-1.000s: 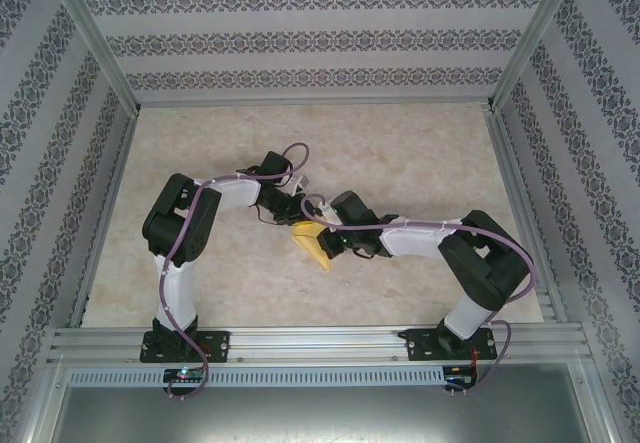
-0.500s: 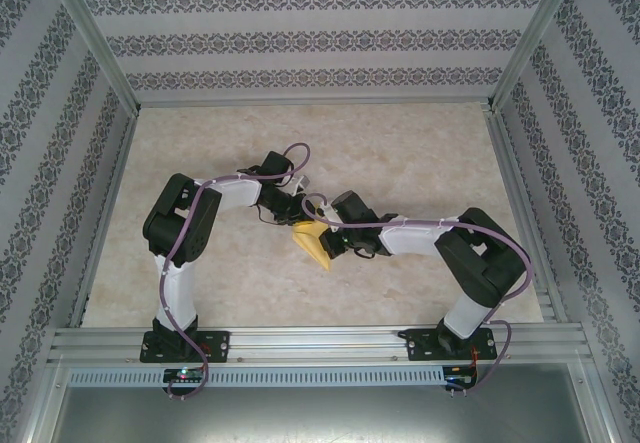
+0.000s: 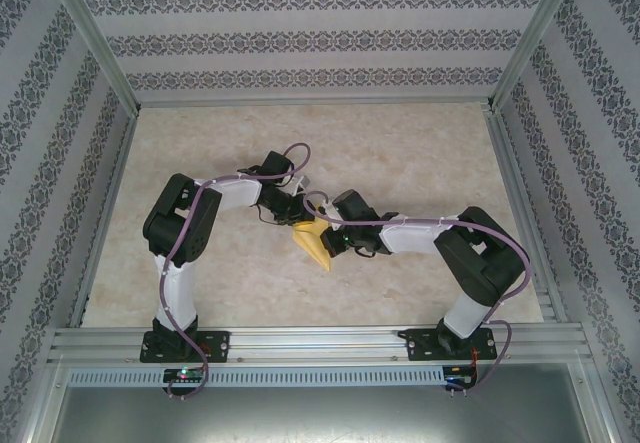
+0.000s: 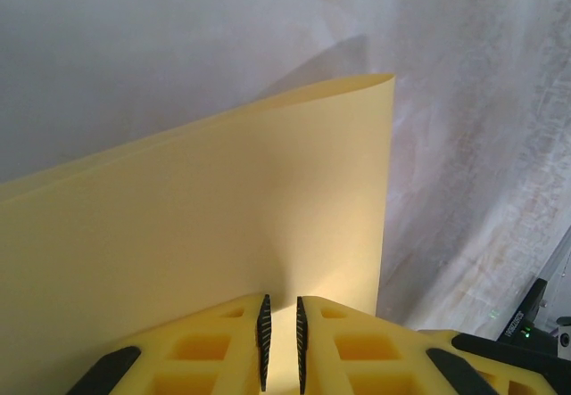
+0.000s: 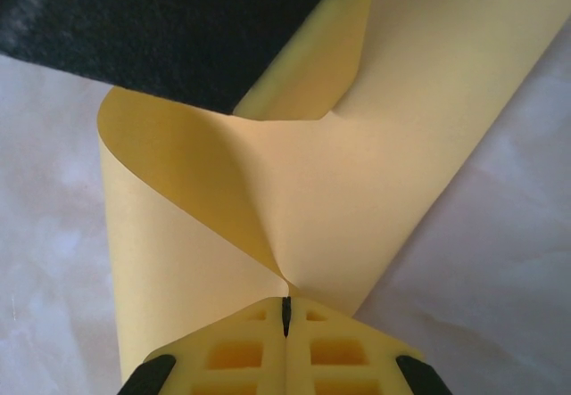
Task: Fold a paper plane with a square sheet of paper (fold left side to right side)
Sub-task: Third fold the triangle at the center of the table.
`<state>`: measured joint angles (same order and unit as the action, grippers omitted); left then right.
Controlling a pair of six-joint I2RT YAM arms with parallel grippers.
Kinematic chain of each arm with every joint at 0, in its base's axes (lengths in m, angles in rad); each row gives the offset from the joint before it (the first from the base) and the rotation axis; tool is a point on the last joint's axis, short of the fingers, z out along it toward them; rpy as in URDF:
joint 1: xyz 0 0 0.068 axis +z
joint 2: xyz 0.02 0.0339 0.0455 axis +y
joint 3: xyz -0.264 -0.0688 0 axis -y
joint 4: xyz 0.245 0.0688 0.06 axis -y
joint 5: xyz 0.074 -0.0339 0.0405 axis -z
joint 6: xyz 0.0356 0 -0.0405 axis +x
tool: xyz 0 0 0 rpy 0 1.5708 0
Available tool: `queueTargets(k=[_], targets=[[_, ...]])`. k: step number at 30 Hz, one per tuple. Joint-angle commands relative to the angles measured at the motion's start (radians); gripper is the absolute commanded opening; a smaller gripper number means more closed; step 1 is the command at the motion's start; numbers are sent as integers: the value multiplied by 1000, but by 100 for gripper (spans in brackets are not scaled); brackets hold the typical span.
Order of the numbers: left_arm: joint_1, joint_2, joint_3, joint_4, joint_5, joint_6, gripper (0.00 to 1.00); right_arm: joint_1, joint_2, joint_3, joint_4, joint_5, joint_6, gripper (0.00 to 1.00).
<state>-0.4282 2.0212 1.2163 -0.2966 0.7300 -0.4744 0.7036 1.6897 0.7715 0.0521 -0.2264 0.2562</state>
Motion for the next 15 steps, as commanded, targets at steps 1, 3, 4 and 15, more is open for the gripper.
queueTargets(k=[1,3,4,15], targets=[[-17,40,9,-59,-38,28,20,-11,-7,28,-20,6,8,0],[-17,39,10,-59,-38,27,20,-11,0,30,-21,6,4,0],[-17,39,10,-60,-38,27,20,-12,4,29,-21,7,5,0],[-19,36,9,-59,-35,30,20,-11,35,41,-29,0,3,0]])
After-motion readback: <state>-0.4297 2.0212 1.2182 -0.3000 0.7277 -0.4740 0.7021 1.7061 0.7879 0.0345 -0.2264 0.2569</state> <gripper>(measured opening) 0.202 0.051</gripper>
